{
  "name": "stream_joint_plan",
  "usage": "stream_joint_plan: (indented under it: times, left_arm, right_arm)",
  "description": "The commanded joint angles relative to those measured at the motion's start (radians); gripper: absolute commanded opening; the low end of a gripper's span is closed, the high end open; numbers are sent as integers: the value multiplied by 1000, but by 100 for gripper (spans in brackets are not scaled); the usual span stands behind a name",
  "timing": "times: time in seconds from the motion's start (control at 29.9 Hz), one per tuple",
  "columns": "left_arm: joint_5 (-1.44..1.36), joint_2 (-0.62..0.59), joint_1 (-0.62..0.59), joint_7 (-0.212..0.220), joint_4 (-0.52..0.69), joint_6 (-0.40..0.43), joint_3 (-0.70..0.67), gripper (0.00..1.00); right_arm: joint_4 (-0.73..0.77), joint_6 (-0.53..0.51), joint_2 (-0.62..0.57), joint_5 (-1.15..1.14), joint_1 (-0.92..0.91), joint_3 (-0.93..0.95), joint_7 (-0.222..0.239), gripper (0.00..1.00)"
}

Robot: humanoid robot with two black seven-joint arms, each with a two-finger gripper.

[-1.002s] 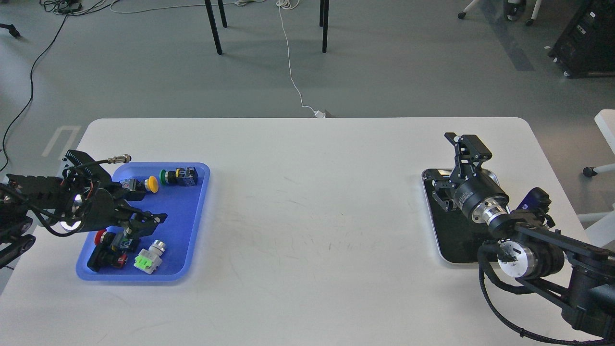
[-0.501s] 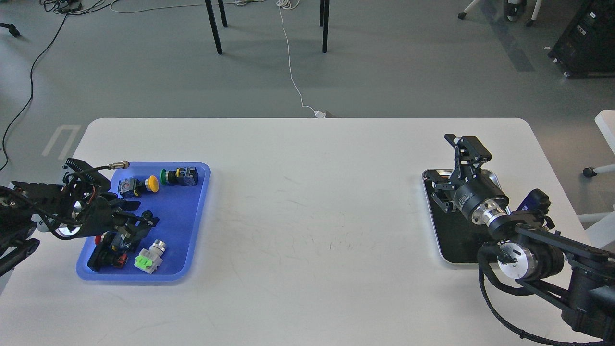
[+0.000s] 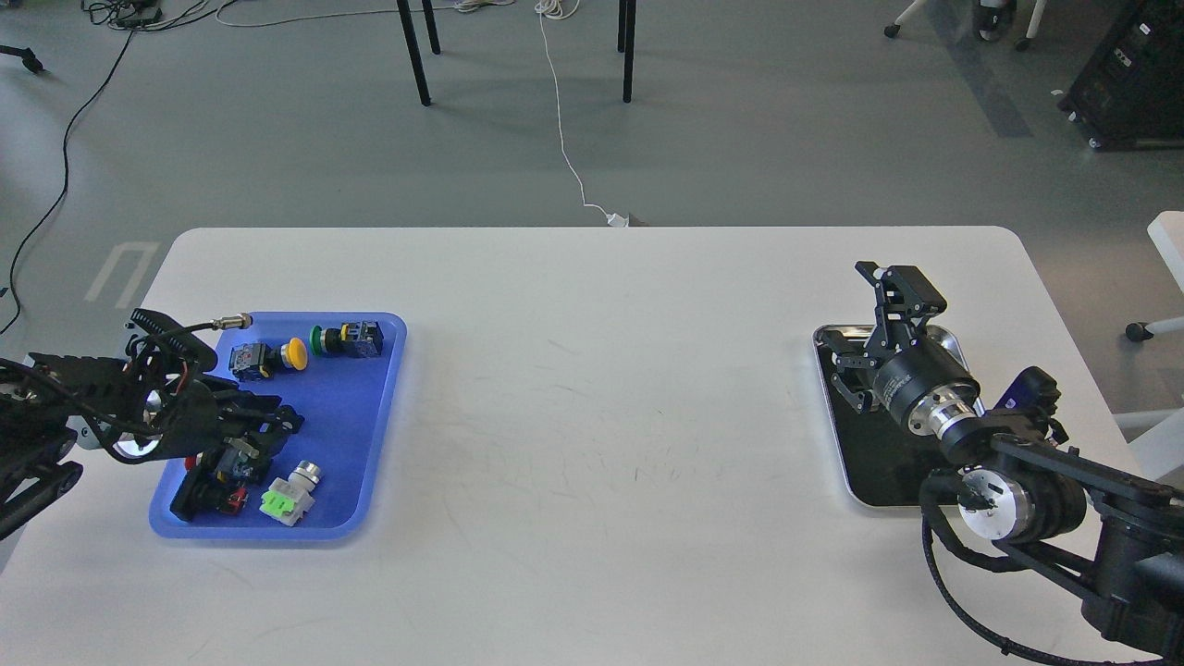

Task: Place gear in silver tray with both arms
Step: 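Grasp another black gear in the blue tray with the left gripper, then carry the gear to the table center and release it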

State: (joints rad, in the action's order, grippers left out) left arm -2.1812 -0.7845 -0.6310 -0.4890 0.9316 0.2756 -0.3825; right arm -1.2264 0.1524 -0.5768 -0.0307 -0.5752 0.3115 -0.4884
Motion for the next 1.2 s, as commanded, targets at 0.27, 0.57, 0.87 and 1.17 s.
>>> stream_joint_plan:
  times: [0.27,0.57,0.87,1.17]
  left_arm:
    - [0,-1,-15,0,15,2,-1,18]
    - [0,-10,-133,0,231,91,-3,19]
    - [0,143,-283,0,400,206,4,20]
    - [0,488,-460,0,239,213,255,20]
  right_arm:
    - [-1,1,2,0,0,-2,0,97]
    - [1,1,3,0,0,0,0,97]
    - [2,3,3,0,0,6,0,97]
    - [7,4,2,0,0,11,0,97]
